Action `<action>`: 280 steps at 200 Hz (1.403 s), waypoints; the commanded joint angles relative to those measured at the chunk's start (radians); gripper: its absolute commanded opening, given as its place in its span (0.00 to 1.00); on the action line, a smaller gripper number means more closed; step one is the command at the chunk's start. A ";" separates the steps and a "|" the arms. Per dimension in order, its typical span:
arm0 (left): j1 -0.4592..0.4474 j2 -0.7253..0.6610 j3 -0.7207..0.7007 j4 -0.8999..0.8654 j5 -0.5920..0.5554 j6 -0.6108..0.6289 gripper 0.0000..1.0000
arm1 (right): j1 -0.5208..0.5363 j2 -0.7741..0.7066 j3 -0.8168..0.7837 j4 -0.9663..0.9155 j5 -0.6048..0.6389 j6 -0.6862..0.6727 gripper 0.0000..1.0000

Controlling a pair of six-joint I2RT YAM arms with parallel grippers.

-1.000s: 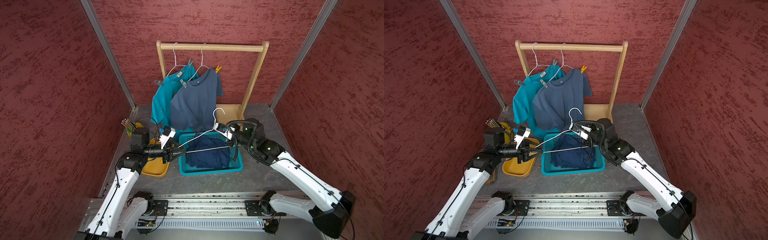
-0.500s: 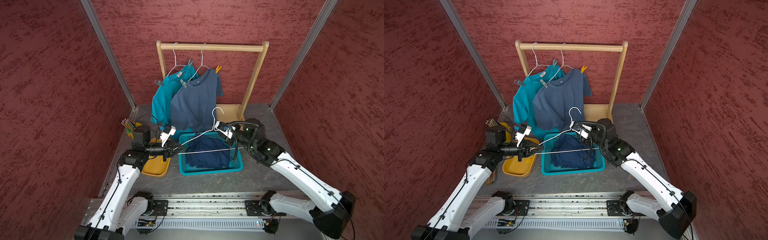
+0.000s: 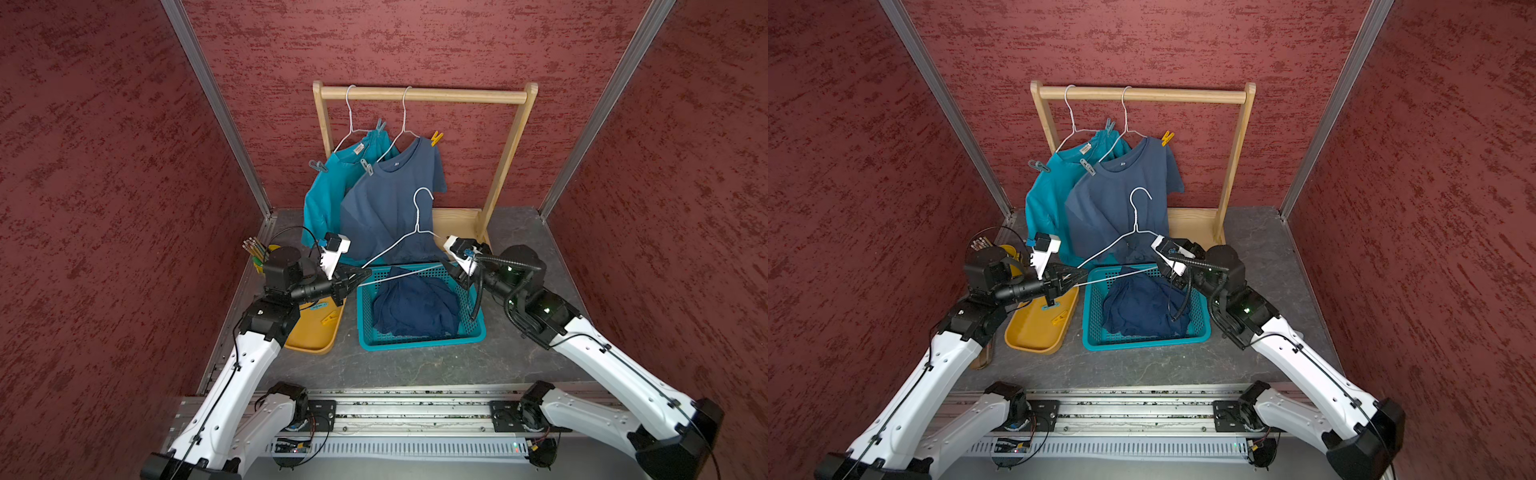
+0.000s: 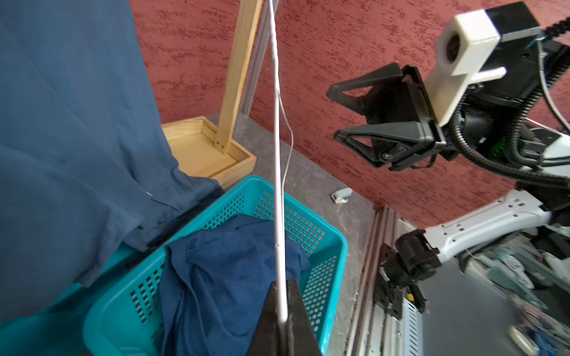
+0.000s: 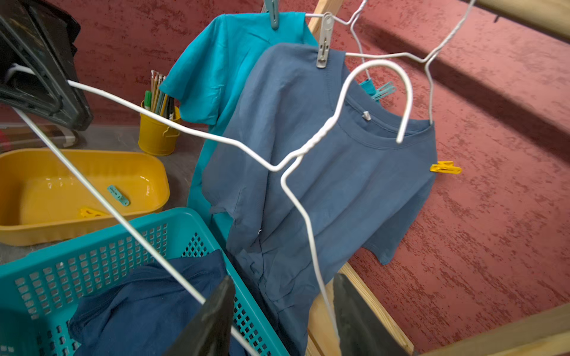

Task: Remove the clothespins securing t-shirts to the hanger
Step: Place the hanger on the clothes rail.

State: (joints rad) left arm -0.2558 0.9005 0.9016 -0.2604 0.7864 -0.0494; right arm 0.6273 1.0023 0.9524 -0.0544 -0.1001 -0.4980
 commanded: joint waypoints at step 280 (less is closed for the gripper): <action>-0.347 1.009 1.052 0.340 -0.589 0.092 0.00 | 0.000 -0.008 -0.348 0.281 0.119 0.455 0.63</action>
State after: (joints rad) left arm -0.5892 1.8866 1.9064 0.0254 0.2264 0.0338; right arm 0.6273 1.0142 0.6216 0.1841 0.0406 -0.0593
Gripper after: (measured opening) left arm 0.029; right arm 0.629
